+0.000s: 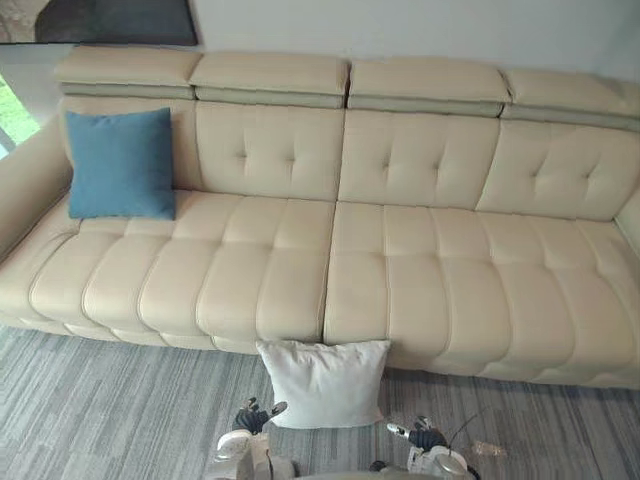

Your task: Pick up cushions and gather them together orderly.

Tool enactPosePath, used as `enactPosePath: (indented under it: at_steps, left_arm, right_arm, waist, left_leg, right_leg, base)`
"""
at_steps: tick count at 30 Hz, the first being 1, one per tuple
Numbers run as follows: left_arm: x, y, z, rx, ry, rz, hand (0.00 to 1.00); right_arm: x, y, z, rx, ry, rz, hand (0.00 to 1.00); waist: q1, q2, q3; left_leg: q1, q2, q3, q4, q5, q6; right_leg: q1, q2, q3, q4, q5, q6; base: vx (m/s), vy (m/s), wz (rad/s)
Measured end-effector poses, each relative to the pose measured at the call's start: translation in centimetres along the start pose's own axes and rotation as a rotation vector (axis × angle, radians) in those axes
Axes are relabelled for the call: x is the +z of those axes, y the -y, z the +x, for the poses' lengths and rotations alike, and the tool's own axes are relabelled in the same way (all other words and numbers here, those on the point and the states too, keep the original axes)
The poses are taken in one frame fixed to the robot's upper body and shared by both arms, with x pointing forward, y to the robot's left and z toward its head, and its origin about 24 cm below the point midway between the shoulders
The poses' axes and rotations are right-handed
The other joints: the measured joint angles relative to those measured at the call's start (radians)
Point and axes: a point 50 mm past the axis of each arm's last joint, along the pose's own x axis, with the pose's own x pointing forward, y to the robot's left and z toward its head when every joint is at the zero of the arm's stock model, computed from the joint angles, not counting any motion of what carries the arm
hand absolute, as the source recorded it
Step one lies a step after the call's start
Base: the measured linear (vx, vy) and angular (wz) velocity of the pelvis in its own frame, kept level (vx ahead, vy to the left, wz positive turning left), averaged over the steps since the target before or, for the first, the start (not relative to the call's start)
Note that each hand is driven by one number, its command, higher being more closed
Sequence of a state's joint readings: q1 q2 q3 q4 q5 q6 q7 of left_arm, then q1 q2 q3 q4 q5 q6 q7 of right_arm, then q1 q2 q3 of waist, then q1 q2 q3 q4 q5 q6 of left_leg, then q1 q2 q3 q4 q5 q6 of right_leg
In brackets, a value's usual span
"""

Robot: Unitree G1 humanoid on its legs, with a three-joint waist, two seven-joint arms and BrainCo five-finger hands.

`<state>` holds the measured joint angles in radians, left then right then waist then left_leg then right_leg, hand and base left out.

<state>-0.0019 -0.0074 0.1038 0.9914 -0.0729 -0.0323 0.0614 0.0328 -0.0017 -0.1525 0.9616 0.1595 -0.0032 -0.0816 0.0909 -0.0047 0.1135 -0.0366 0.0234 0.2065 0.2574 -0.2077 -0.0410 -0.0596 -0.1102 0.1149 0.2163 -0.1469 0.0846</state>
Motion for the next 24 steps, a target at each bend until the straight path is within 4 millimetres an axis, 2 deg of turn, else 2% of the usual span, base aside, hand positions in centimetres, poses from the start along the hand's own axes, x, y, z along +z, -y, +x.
enactPosePath:
  at_steps: [2, 4, 7, 9, 10, 11, 12, 14, 16, 18, 21, 24]
  left_arm:
    - [1.1, 0.2, 0.3, 0.007, 0.030, -0.006, 0.00]
    - [3.1, 0.6, 0.5, 0.010, 0.088, -0.036, 0.00]
    - [7.8, 0.6, 0.9, 0.045, 0.222, -0.095, 0.00]
    - [11.9, -0.1, 0.9, 0.084, 0.328, -0.203, 0.00]
    - [13.0, -0.4, 0.8, 0.097, 0.356, -0.229, 0.00]
    - [14.8, -0.7, 0.6, 0.105, 0.410, -0.257, 0.00]
    - [17.7, -1.0, 0.1, 0.110, 0.490, -0.298, 0.00]
    - [19.6, -1.1, -0.2, 0.108, 0.537, -0.325, 0.00]
    - [22.6, -1.6, -1.0, 0.102, 0.609, -0.349, 0.00]
    - [25.0, -2.4, -1.8, 0.118, 0.673, -0.354, 0.00]
    - [30.0, -3.5, -4.0, 0.137, 0.809, -0.359, 0.00]
    - [34.8, -3.4, -7.0, 0.114, 0.947, -0.361, 0.00]
  right_arm:
    - [1.5, -0.5, 0.3, 0.004, 0.037, -0.009, 0.00]
    - [3.7, -0.9, 0.7, 0.008, 0.097, -0.029, 0.00]
    - [8.7, -0.5, 1.1, -0.036, 0.238, -0.017, 0.00]
    - [13.2, -0.2, 0.8, -0.056, 0.379, 0.026, 0.00]
    - [14.4, -0.2, 0.6, -0.055, 0.414, 0.049, 0.00]
    - [16.0, -0.4, 0.4, -0.051, 0.453, 0.069, 0.00]
    - [18.4, -0.6, 0.0, -0.050, 0.507, 0.114, 0.00]
    - [20.0, -0.8, -0.3, -0.046, 0.543, 0.139, 0.00]
    - [22.2, -0.8, -0.9, -0.052, 0.594, 0.169, 0.00]
    - [24.4, -0.6, -1.5, -0.060, 0.644, 0.195, 0.00]
    - [29.6, -0.5, -3.8, -0.065, 0.778, 0.207, 0.00]
    - [35.3, -0.8, -7.3, -0.043, 0.934, 0.256, 0.00]
  waist:
    - [0.007, 0.007, 0.019]
    - [0.008, 0.010, 0.053]
    - [0.018, 0.005, 0.107]
    - [0.019, -0.003, 0.145]
    - [0.019, -0.003, 0.155]
    - [0.019, -0.003, 0.172]
    - [0.020, 0.000, 0.195]
    - [0.019, 0.002, 0.221]
    - [0.018, 0.002, 0.234]
    - [0.017, 0.002, 0.246]
    - [0.015, 0.004, 0.298]
    - [0.012, 0.002, 0.347]
  left_leg:
    - [-0.051, 0.002, -0.014, 0.028, 0.001, 0.002]
    - [-0.130, 0.009, -0.045, 0.091, 0.001, 0.002]
    - [-0.313, 0.019, -0.086, 0.221, 0.001, 0.002]
    - [-0.436, 0.020, -0.114, 0.295, -0.008, 0.013]
    - [-0.469, 0.020, -0.117, 0.313, -0.015, 0.019]
    - [-0.515, 0.021, -0.127, 0.339, -0.027, 0.014]
    - [-0.599, 0.029, -0.141, 0.392, -0.043, 0.008]
    - [-0.648, 0.036, -0.148, 0.422, -0.043, 0.007]
    - [-0.747, 0.041, -0.167, 0.466, -0.040, 0.002]
    - [-0.827, 0.045, -0.175, 0.493, -0.027, -0.005]
    - [-0.938, 0.049, -0.189, 0.535, -0.008, 0.002]
    - [-1.066, 0.049, -0.205, 0.594, 0.009, -0.010]
  right_leg:
    - [-0.065, 0.003, -0.012, 0.056, -0.004, 0.006]
    - [-0.136, 0.006, -0.039, 0.116, -0.005, 0.006]
    - [-0.304, 0.017, -0.058, 0.249, -0.017, -0.010]
    - [-0.427, 0.017, -0.062, 0.341, -0.047, -0.016]
    - [-0.457, 0.018, -0.063, 0.357, -0.060, -0.015]
    - [-0.494, 0.019, -0.065, 0.374, -0.082, -0.017]
    - [-0.573, 0.027, -0.071, 0.415, -0.096, -0.017]
    - [-0.621, 0.032, -0.073, 0.450, -0.098, -0.020]
    - [-0.715, 0.035, -0.077, 0.497, -0.097, -0.024]
    - [-0.792, 0.038, -0.080, 0.524, -0.089, -0.022]
    - [-0.898, 0.042, -0.088, 0.576, -0.075, -0.031]
    - [-1.025, 0.043, -0.096, 0.647, -0.072, -0.035]
  base:
    - [0.02, -0.013, 0.03]
    - [-0.04, -0.054, 0.23]
    - [-0.19, -0.076, 0.29]
    - [-0.18, -0.067, 0.24]
    - [-0.21, -0.077, 0.21]
    - [-0.26, -0.075, 0.12]
    - [-0.23, -0.057, 0.08]
    - [-0.27, -0.060, 0.05]
    - [-0.25, -0.048, 0.10]
    - [-0.19, -0.035, 0.07]
    - [-0.15, -0.038, 0.13]
    - [-0.11, -0.030, 0.12]
